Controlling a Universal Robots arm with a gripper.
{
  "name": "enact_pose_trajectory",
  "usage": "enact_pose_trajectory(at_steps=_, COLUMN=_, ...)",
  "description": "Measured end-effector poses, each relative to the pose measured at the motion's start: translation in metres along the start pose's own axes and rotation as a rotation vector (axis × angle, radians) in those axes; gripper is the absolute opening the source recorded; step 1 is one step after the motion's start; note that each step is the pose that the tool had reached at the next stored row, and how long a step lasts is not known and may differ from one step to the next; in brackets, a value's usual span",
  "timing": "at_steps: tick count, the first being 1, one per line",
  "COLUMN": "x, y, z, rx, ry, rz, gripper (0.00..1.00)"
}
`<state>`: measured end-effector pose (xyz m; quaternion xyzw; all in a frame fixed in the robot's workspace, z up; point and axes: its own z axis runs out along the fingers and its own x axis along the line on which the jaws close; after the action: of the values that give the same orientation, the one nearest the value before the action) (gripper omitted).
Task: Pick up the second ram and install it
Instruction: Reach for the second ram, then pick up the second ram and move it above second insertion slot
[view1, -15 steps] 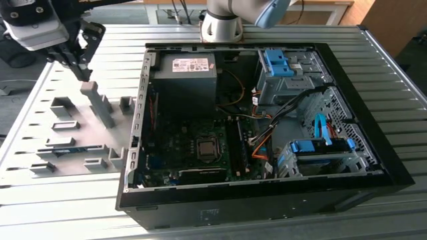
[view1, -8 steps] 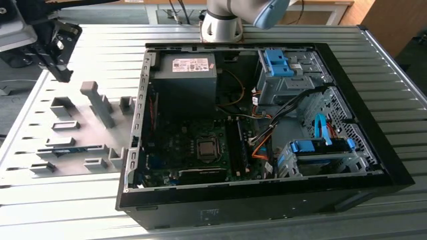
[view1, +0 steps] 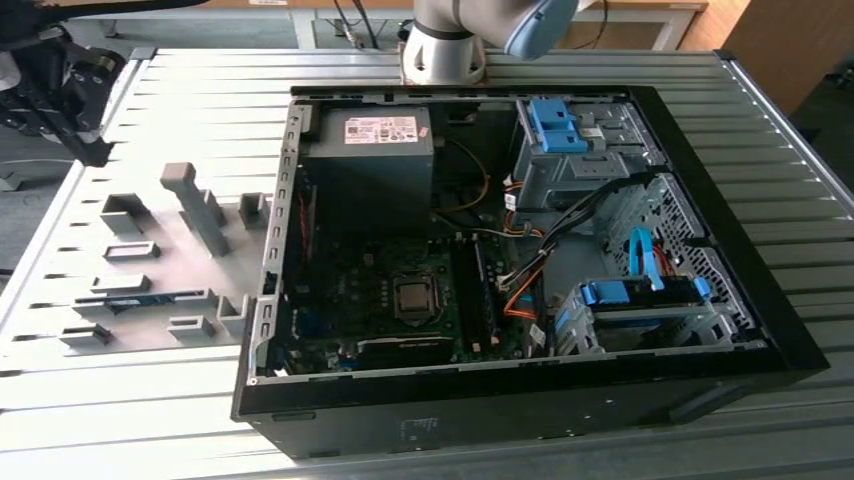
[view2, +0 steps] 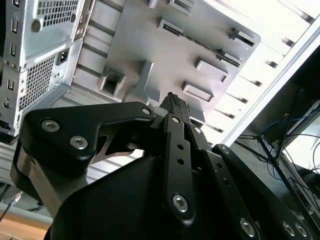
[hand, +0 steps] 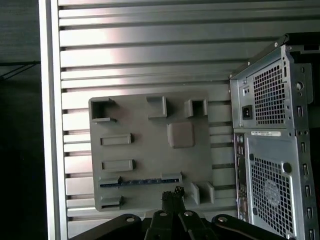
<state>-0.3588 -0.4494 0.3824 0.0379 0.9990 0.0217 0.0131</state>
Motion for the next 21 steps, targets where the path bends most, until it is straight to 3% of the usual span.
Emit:
enact_pose_trajectory(at_steps=9, x=0.0319, y=-0.0067, z=-0.0005, rx=-0.0001, ry=-0.0001, rz=0.0, gripper=0.1)
enact_pose_trajectory(at_steps=21, x=0.0348, y=-0.0096, z=-0.0007, rx=0.0001, ry=0.0001, rz=-0.001, gripper=0.1)
